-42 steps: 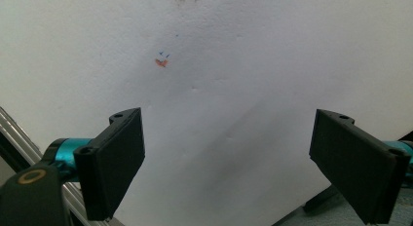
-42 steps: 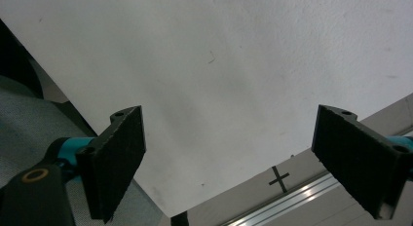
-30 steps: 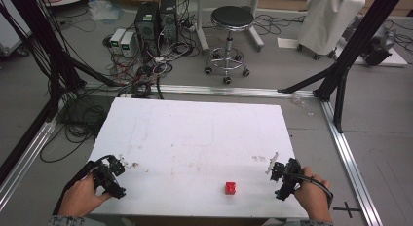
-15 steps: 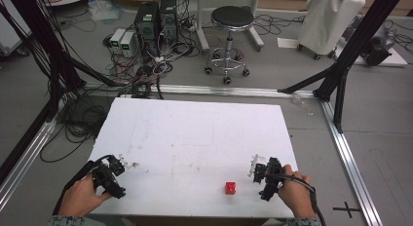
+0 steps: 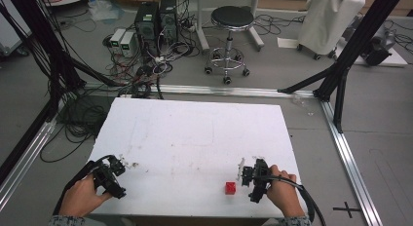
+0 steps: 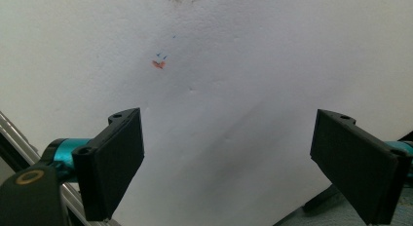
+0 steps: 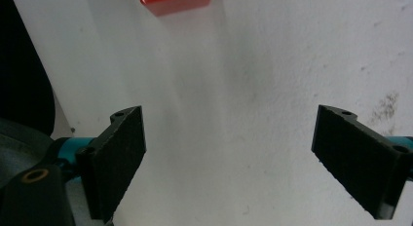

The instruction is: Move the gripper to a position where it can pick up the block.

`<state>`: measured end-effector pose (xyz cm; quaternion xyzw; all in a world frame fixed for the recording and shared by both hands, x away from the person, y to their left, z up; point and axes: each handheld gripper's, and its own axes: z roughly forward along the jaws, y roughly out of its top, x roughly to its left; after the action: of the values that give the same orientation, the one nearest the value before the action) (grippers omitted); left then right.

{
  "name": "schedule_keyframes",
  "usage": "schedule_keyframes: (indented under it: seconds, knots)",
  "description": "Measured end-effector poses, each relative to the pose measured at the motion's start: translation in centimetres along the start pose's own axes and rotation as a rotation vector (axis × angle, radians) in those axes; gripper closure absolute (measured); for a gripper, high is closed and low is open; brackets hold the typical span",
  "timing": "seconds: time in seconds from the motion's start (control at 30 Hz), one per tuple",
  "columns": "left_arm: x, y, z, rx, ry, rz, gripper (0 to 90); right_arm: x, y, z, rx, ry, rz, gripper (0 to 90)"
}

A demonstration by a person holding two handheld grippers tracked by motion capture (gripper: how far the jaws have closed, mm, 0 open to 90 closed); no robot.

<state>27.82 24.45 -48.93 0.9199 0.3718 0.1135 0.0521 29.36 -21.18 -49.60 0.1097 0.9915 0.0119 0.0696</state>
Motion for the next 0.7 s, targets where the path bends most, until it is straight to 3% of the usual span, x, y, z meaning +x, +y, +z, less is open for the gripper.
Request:
schedule_keyframes:
  seconds: [0.13, 0.7]
  knots:
    - [0.0, 0.0, 0.0, -0.001, 0.000, 0.000, 12.6, 0.2, 0.8, 0.2, -0.029, 0.016, -0.024, 11.8]
    - [0.0, 0.0, 0.0, 0.003, -0.001, 0.000, 12.7, 0.9, 3.4, -1.1, -0.015, 0.022, -0.077, 11.8]
